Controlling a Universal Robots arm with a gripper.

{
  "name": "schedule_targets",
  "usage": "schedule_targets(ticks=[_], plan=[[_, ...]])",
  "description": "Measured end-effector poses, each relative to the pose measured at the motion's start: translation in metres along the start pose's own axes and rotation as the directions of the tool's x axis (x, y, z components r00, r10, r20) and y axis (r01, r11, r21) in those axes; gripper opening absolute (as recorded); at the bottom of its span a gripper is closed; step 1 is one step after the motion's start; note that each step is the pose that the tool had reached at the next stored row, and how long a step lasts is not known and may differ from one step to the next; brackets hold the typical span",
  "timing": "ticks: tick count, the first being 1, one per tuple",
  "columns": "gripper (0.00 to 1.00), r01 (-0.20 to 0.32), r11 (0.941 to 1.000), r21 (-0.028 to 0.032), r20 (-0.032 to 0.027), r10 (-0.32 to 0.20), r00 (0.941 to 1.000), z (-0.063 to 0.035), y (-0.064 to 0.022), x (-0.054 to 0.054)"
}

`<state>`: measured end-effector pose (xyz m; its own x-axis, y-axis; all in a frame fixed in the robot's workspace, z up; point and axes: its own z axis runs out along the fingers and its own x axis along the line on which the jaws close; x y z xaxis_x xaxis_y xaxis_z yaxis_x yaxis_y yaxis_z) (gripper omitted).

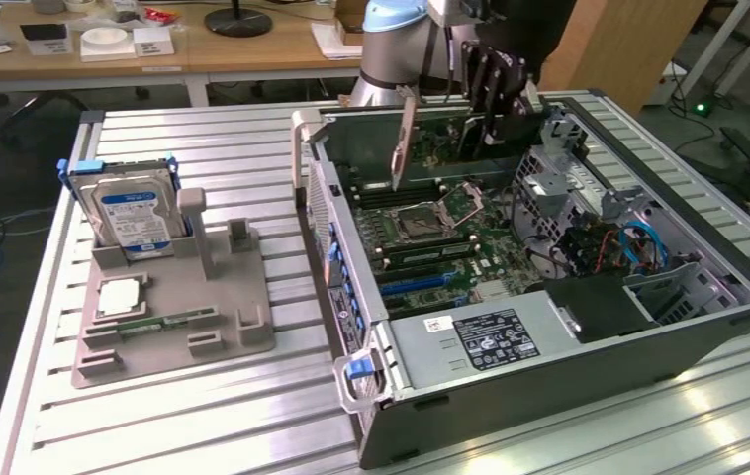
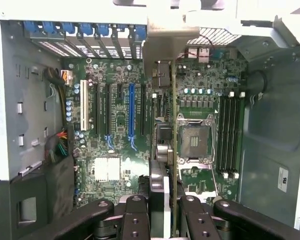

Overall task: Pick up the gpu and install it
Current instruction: 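Insert the gpu into the slot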

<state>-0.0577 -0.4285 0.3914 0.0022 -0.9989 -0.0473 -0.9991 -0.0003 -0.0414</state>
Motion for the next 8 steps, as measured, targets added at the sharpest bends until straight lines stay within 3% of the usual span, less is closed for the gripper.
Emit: schedule_targets(ticks=[6, 8], plan=[[0.28, -0.001, 1.0, 0.0011, -0.0001, 0.001, 1.0, 0.0103, 0.0005, 0.001], [0.28, -0.001, 1.0, -0.0019, -0.0003, 0.001, 1.0, 0.0128, 0.0008, 0.001]])
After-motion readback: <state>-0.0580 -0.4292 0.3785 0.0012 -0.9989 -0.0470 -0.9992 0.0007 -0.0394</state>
